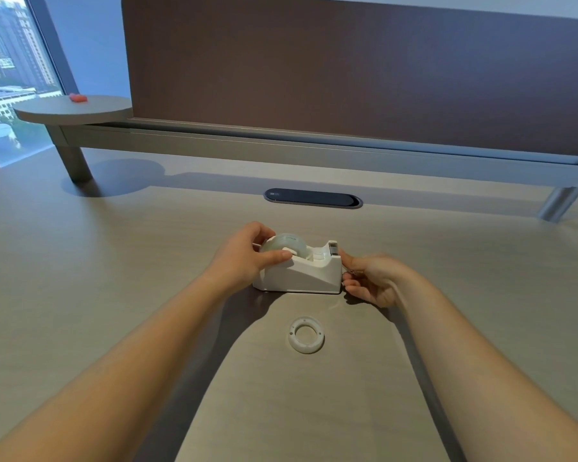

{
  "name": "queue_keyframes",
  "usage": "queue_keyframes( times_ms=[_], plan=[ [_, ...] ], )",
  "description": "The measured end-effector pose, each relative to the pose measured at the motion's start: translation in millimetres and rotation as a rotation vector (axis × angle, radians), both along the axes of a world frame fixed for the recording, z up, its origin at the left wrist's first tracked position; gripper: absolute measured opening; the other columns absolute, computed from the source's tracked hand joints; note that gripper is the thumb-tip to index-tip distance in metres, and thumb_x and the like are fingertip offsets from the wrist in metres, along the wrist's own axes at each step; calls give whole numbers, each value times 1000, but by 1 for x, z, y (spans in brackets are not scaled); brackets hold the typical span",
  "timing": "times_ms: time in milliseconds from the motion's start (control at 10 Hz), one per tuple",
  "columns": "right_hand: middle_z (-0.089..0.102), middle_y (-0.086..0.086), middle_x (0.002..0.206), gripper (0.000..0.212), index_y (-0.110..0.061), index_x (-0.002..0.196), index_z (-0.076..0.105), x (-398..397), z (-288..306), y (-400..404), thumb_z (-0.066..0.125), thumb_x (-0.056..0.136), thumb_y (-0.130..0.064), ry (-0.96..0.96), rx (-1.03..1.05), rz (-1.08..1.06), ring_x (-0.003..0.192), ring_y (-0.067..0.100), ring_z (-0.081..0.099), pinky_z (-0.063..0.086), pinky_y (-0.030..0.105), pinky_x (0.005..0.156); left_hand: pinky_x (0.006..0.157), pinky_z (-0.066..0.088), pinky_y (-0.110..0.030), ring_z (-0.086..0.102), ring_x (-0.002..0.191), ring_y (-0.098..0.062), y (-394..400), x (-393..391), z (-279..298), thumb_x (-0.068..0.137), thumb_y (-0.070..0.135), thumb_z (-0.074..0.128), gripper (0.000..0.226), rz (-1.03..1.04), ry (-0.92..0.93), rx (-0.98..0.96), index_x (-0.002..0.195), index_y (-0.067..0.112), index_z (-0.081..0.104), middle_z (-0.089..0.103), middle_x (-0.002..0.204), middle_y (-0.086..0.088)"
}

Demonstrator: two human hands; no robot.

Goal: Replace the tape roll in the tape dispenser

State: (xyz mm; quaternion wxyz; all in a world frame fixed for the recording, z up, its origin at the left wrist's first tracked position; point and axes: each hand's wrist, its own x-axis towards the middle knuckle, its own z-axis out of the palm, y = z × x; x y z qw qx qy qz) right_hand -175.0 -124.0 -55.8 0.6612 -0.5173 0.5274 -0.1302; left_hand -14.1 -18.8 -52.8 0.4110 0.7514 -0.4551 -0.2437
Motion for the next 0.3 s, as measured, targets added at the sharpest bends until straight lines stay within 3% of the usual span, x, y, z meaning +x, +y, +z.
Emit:
queue_keyframes(
  times_ms=[200, 300],
  plan=[
    [53, 7, 48, 29, -2, 59, 50, 2, -4, 5, 59, 82, -18, -42, -100, -45, 27, 8, 49, 44, 15, 29, 95, 47, -44, 50, 103, -22, 2, 0, 0, 77, 30, 61, 41, -21, -23, 28, 112, 15, 48, 55, 114, -3],
    [51, 10, 63, 24, -5, 68, 50, 0, 7, 10, 60, 81, -21, 74, -356, -30, 49, 19, 52, 51, 23, 40, 95, 44, -42, 49, 112, -26, 3, -7, 6, 79, 37, 57, 48, 1, -217, 92, 120, 13, 44, 53, 127, -10]
  ],
)
